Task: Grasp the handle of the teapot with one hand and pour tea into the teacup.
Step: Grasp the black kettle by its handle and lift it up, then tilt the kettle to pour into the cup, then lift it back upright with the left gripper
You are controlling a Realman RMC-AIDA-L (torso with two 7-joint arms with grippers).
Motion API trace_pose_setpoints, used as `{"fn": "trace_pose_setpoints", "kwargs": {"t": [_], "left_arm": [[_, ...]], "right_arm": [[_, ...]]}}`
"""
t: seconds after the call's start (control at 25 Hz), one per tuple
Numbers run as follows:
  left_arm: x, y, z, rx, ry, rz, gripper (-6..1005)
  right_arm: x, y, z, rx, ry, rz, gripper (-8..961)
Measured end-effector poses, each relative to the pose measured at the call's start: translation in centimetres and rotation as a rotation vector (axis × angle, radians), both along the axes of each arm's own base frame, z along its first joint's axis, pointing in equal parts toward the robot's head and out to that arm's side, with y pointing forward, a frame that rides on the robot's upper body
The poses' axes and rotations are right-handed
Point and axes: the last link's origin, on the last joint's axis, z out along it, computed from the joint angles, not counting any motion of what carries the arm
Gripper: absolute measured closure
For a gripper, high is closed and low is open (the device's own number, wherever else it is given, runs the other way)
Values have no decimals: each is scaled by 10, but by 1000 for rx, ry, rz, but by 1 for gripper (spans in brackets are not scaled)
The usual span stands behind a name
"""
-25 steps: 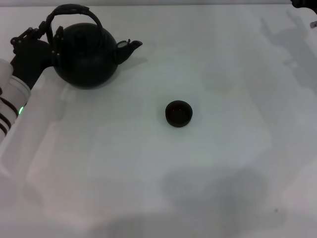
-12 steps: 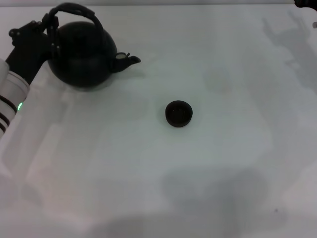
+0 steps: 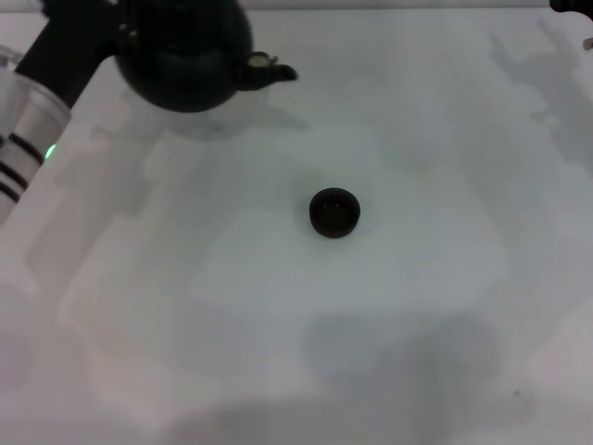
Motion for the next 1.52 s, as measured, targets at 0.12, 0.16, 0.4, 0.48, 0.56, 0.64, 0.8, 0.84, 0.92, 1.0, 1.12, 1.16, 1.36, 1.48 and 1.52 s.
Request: {"fn": "trace_pose_setpoints", "kwargs": {"t": [0.12, 0.16, 0.4, 0.48, 0.56, 0.64, 0.8, 0.84, 0.92, 1.0, 1.12, 1.16, 1.36, 1.48, 1.52], "left_arm": [[12, 3, -7, -46, 49, -67, 903], [14, 3, -9, -58, 60, -80, 903], [21, 0, -18, -101, 85, -129, 903], [22, -4, -20, -115, 93, -149, 903], [23, -7, -21, -130, 103, -171, 904], [23, -10, -21, -135, 111, -190, 905], [19, -17, -21, -143, 146, -223, 904], [18, -18, -21, -137, 164, -230, 904], [15, -21, -21, -124, 198, -238, 905], [12, -23, -21, -114, 224, -240, 905], [10, -24, -21, -112, 231, -240, 905], [10, -24, -21, -112, 233, -241, 905], [11, -25, -23, -120, 275, -267, 904], [12, -24, -23, -124, 293, -282, 904], [12, -23, -23, -127, 305, -291, 904]], "right_arm": [[0, 0, 0, -1, 0, -1, 108], [1, 0, -1, -3, -1, -6, 108], [3, 0, 0, 0, 4, -21, 108], [4, 0, -1, -1, 4, -22, 108], [4, 0, -1, -3, 3, -24, 108], [4, 0, -2, -8, 0, -30, 108], [8, 0, -3, -13, -3, -53, 108], [8, 0, -3, -14, -3, -55, 108], [9, 0, -3, -16, -4, -58, 108], [8, 0, -3, -17, -1, -58, 108], [8, 0, -4, -22, 21, -62, 108], [8, 0, -4, -24, 28, -63, 108], [7, -1, -6, -37, 37, -60, 108], [8, -2, -6, -37, 41, -60, 108], [8, -2, -6, -39, 46, -61, 108]]}}
